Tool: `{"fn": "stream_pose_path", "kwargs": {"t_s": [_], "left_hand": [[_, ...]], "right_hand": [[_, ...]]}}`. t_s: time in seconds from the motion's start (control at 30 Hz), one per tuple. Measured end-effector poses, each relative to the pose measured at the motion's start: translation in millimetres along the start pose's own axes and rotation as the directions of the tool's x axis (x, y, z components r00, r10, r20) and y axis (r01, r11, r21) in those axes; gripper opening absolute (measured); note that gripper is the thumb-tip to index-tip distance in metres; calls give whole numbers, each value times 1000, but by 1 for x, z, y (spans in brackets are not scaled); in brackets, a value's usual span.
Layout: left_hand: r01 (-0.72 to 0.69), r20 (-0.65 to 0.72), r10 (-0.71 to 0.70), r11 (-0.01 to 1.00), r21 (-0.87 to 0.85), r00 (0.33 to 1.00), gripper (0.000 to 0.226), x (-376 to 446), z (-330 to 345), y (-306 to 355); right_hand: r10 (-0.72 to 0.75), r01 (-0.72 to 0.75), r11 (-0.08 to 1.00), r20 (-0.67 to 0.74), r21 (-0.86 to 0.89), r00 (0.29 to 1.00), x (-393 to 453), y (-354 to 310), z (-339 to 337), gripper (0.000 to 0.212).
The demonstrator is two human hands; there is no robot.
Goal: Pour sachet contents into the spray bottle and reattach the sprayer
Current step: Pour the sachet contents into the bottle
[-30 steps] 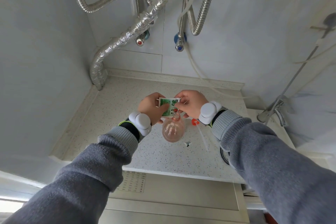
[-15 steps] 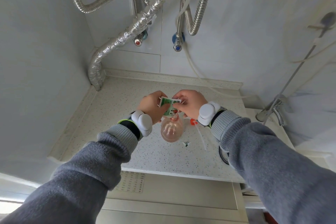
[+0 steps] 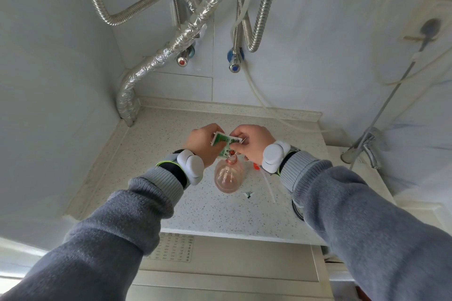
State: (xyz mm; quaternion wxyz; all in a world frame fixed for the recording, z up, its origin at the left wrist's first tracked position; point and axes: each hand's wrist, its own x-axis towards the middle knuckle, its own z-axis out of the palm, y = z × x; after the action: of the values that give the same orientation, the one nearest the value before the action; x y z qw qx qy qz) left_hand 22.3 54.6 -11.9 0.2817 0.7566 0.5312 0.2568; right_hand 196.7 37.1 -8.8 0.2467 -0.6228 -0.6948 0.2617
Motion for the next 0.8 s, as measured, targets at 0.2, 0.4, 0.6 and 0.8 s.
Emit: {"fn": "stream_pose_path", "kwargs": {"t_s": [0.2, 0.4, 0.6, 0.8], "left_hand": [[-14, 3, 14, 1000, 13, 1000, 8, -1, 0, 0], [-32, -5, 32, 999, 19, 999, 9, -1, 1, 1], [-39, 0, 39, 999, 18, 999, 14, -1, 0, 0], [-39, -19, 40, 999, 15, 999, 10, -2, 0, -1]], "right_hand": [[1, -1, 1000, -13, -3, 1000, 0, 1, 0, 14], [5, -5, 1000, -29, -14, 1000, 0, 4, 1, 15], [-9, 9, 1000, -64, 1, 998, 0, 5, 3, 15], [-15, 16, 1000, -75, 20, 997, 0, 9, 5, 13]]}}
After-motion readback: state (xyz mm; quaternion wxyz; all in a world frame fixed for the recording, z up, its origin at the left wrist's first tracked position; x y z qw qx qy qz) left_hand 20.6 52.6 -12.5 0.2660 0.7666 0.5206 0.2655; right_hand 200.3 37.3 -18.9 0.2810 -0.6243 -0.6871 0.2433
